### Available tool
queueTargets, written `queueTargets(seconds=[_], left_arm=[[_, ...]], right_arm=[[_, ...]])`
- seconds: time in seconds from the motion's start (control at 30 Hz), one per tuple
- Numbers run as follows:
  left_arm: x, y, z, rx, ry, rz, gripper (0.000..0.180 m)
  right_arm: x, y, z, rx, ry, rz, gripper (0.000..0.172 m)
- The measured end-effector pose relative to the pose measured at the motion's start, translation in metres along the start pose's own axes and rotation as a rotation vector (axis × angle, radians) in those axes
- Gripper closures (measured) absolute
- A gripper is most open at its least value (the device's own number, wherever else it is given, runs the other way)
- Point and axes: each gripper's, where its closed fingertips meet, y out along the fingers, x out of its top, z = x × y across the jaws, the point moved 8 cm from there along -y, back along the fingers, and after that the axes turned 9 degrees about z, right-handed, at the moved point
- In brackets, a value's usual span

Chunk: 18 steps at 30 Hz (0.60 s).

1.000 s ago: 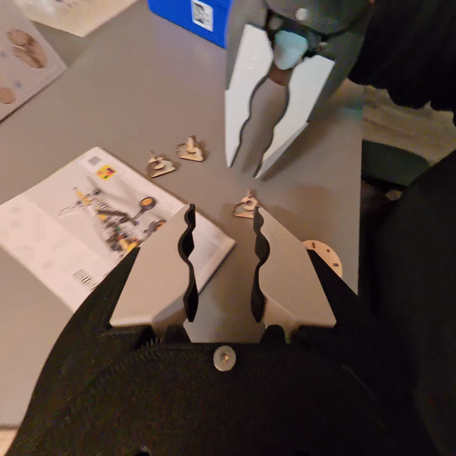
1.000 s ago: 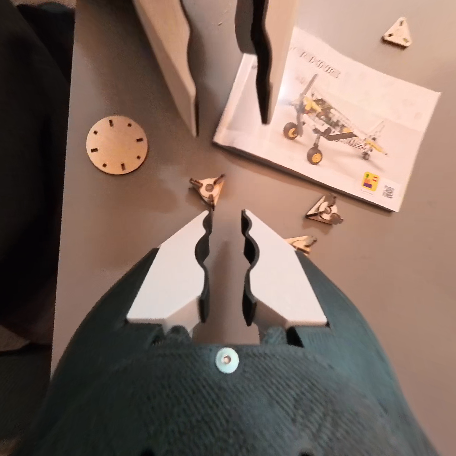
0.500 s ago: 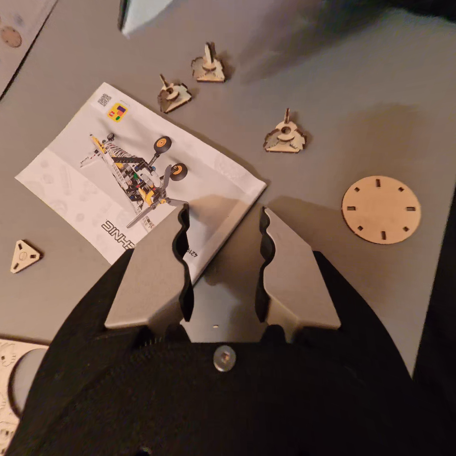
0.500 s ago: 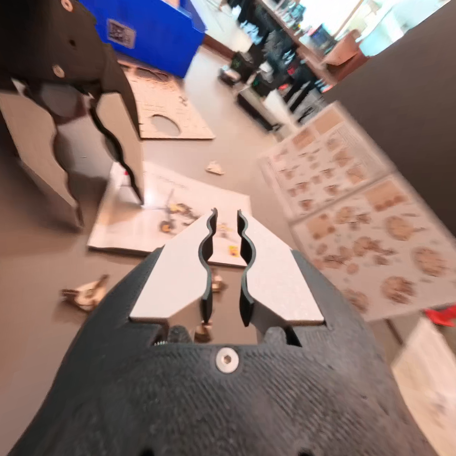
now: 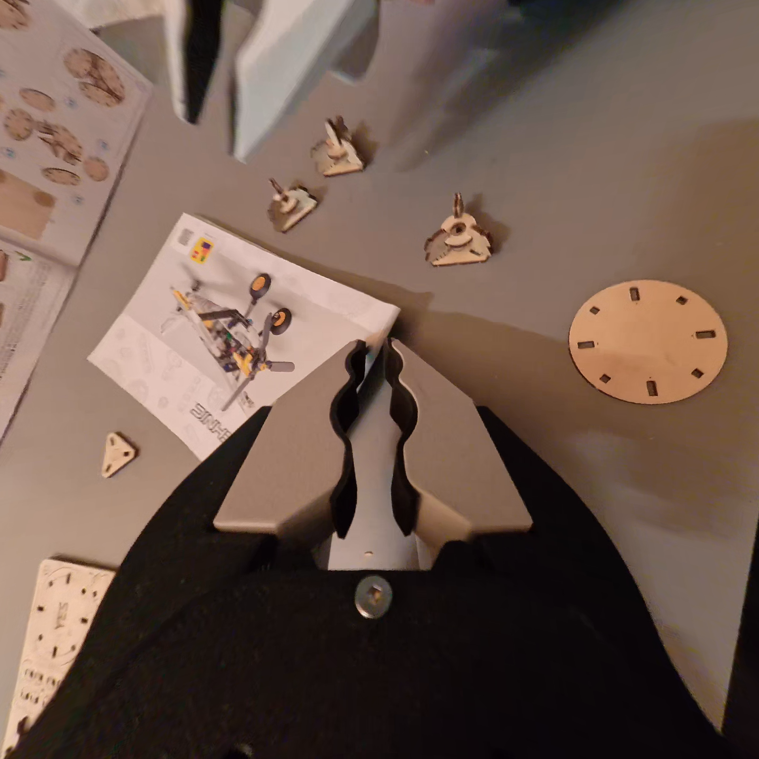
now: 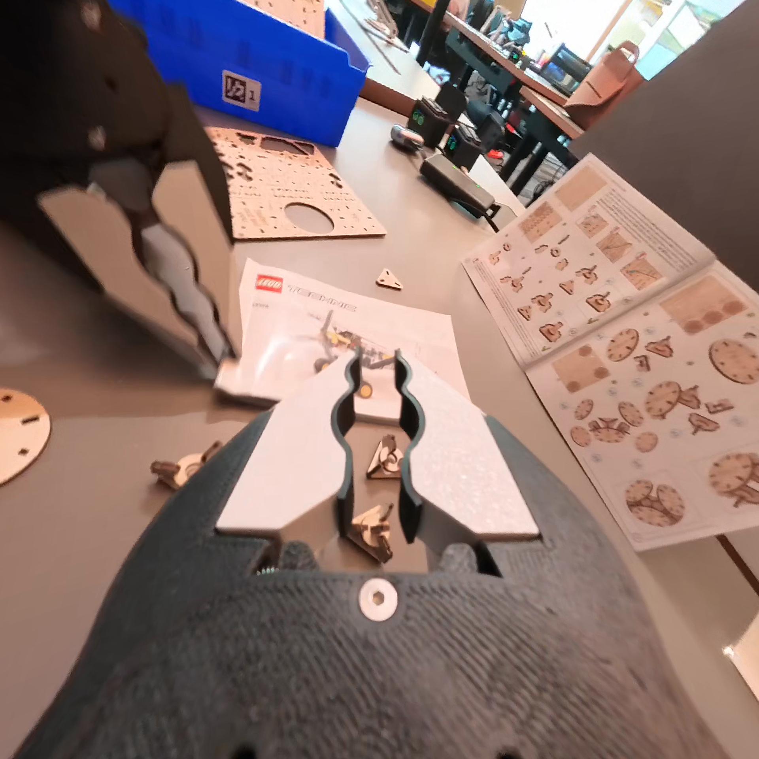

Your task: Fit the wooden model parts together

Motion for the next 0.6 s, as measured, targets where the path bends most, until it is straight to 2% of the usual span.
queueTargets(seconds=[0.07, 0.2, 0.27, 0.37, 0.53, 0.6], left_arm=[[0.003, -0.011, 0.007, 0.039, -0.027, -0.047, 0.172], [0.005, -0.033, 0.019, 0.080, -0.082, -0.095, 0.173], [0.007, -0.043, 0.022, 0.097, -0.099, -0.118, 0.174], [0.015, -0.057, 0.021, 0.086, -0.100, -0.160, 0.175], [0.030, -0.071, 0.012, 0.032, -0.066, -0.224, 0.175], [0.033, -0.075, 0.011, 0.041, -0.054, -0.219, 0.175]], right_arm=[[0.001, 0.000, 0.004, 0.032, -0.019, -0.024, 0.151], [0.005, 0.006, 0.018, 0.092, -0.085, -0.058, 0.120], [0.004, 0.015, 0.026, 0.097, -0.143, -0.010, 0.108], [0.003, 0.034, 0.033, 0.026, -0.242, 0.110, 0.106], [0.020, 0.050, 0.045, -0.044, -0.345, 0.116, 0.127], [0.023, 0.049, 0.049, -0.060, -0.384, 0.108, 0.158]])
